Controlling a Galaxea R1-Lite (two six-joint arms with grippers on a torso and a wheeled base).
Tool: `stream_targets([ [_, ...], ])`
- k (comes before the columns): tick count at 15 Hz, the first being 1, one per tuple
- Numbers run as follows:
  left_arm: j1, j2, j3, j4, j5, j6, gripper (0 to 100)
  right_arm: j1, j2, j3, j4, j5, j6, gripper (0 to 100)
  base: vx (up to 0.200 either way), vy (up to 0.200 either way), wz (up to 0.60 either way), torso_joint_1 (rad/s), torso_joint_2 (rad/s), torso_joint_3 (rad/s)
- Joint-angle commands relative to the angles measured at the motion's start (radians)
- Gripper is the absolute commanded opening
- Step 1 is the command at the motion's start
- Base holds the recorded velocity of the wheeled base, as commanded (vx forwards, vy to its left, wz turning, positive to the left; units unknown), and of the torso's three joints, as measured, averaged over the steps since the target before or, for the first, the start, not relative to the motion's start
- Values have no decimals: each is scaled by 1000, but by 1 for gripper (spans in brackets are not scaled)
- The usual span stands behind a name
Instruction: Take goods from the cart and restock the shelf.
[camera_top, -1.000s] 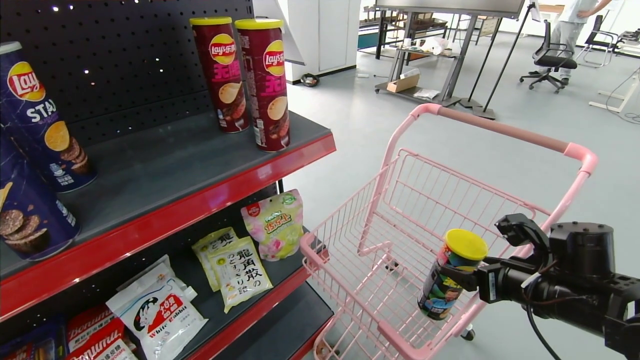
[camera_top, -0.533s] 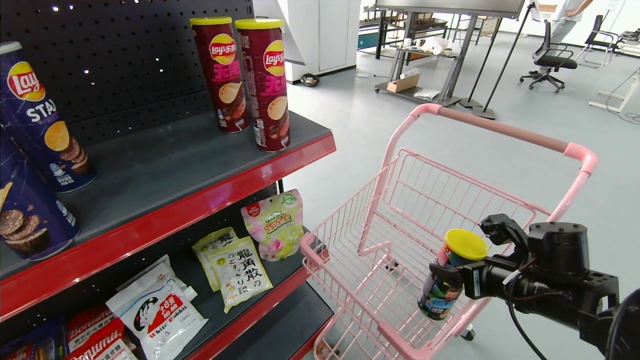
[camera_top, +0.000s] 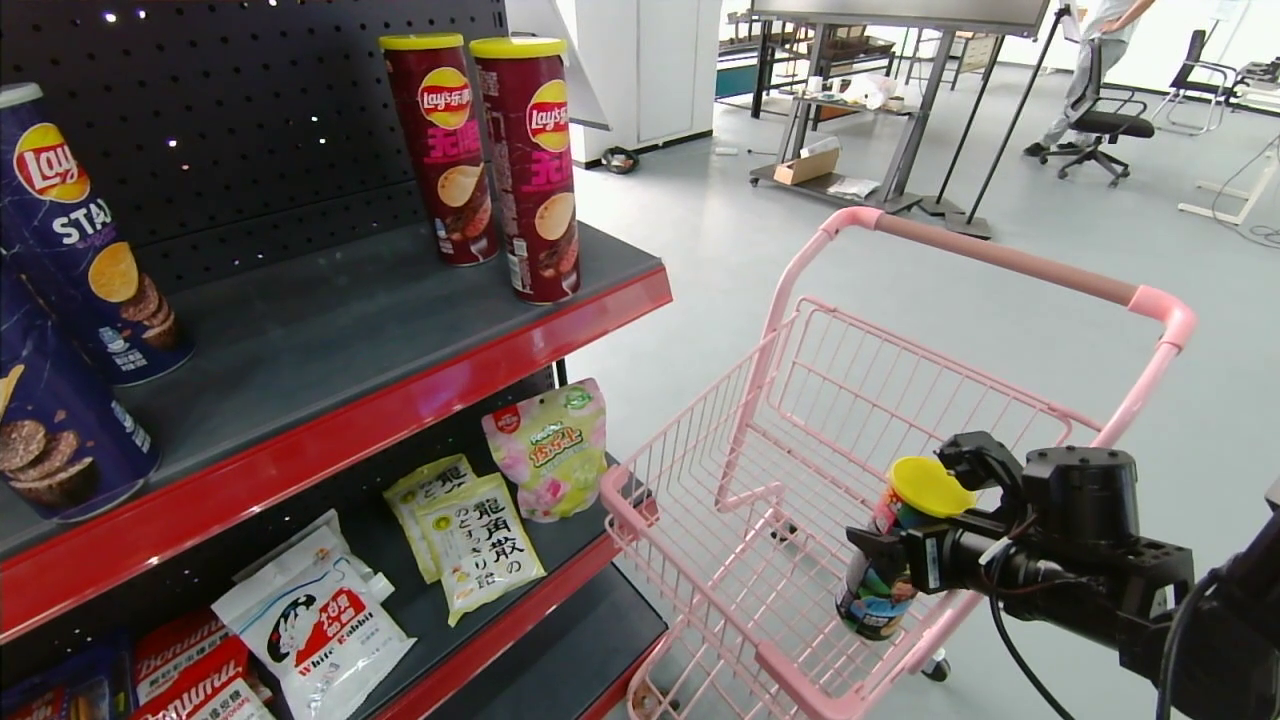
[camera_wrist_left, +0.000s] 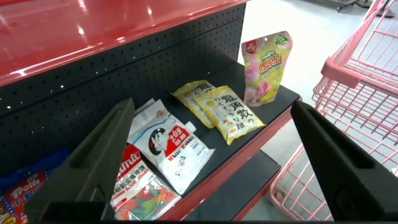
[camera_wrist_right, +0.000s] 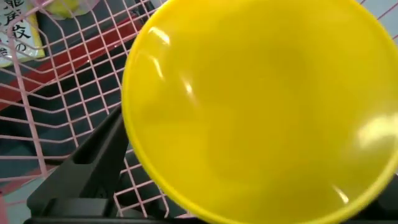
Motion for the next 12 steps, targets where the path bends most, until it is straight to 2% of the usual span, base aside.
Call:
stream_targets([
  [1, 0, -1, 0, 0, 0, 0, 100, -1, 17, -9, 0, 0, 0, 100, 0, 0, 0, 0, 0, 0],
  [12, 0, -1, 0, 0, 0, 0, 100, -12, 46, -61, 0, -30, 2, 100, 0, 0, 0, 0, 0, 0],
])
